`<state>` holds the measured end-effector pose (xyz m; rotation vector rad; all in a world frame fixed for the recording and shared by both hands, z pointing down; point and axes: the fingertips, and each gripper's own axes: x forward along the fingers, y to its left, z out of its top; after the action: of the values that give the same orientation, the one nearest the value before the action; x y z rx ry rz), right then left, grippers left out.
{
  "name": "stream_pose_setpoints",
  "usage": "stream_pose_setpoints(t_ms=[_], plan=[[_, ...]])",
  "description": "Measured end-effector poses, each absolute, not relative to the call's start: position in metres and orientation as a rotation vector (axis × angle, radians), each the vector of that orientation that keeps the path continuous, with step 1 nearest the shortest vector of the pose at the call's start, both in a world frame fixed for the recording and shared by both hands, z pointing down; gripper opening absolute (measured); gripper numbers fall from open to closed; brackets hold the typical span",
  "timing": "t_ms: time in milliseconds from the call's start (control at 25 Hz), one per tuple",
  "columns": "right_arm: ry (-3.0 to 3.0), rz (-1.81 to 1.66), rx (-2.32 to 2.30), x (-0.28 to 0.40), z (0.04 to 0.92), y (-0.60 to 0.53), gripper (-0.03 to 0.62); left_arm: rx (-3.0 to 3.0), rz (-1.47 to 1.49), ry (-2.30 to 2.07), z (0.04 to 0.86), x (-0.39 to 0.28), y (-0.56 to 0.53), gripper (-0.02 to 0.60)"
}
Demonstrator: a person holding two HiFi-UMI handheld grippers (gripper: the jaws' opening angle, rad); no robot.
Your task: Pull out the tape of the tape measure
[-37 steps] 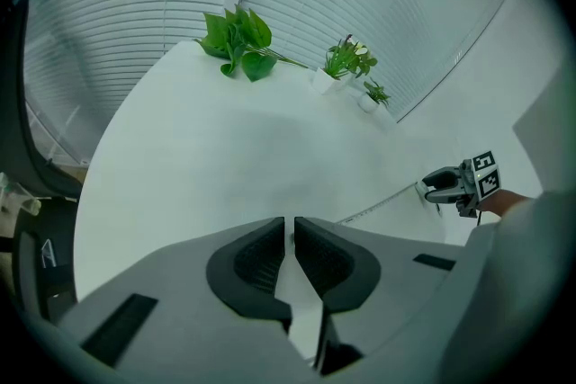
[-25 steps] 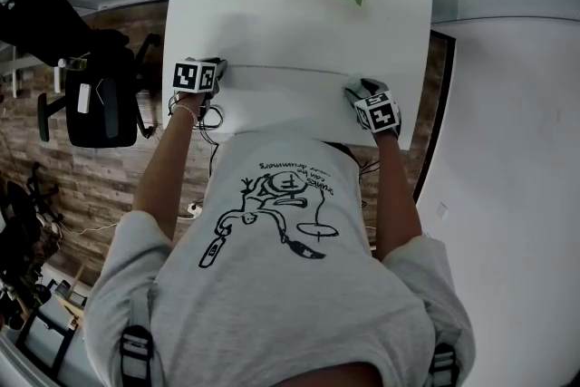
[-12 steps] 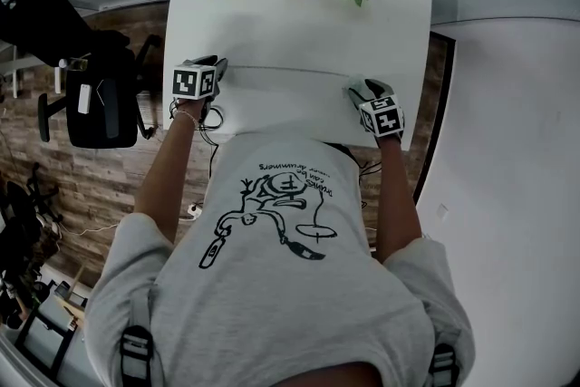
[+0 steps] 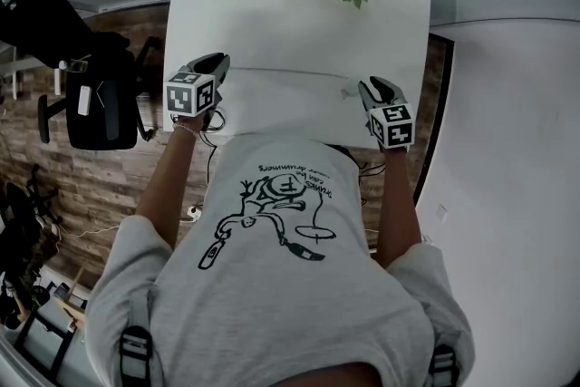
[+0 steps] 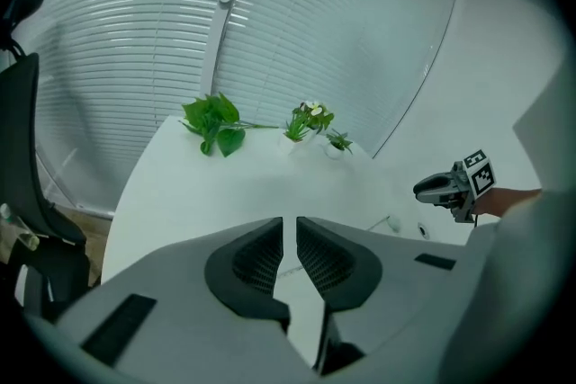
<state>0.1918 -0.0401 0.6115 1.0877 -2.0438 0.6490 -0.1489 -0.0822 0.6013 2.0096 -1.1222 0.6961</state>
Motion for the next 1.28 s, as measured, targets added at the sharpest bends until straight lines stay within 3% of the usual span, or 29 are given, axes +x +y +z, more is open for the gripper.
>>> stream_pose_setpoints(t_ms=[440, 1280], plan=[[-2.222, 0.527, 1.219, 0.162, 0.515, -0.061, 0.056, 2.257, 0.542, -1.169, 0.516, -0.1, -0.086, 0.041], [-2.413, 0.332, 1.245, 0.104, 0.376, -0.056, 0.02, 2.574, 0.237, -1.311, 0.362, -0.064, -0.085, 0.021]])
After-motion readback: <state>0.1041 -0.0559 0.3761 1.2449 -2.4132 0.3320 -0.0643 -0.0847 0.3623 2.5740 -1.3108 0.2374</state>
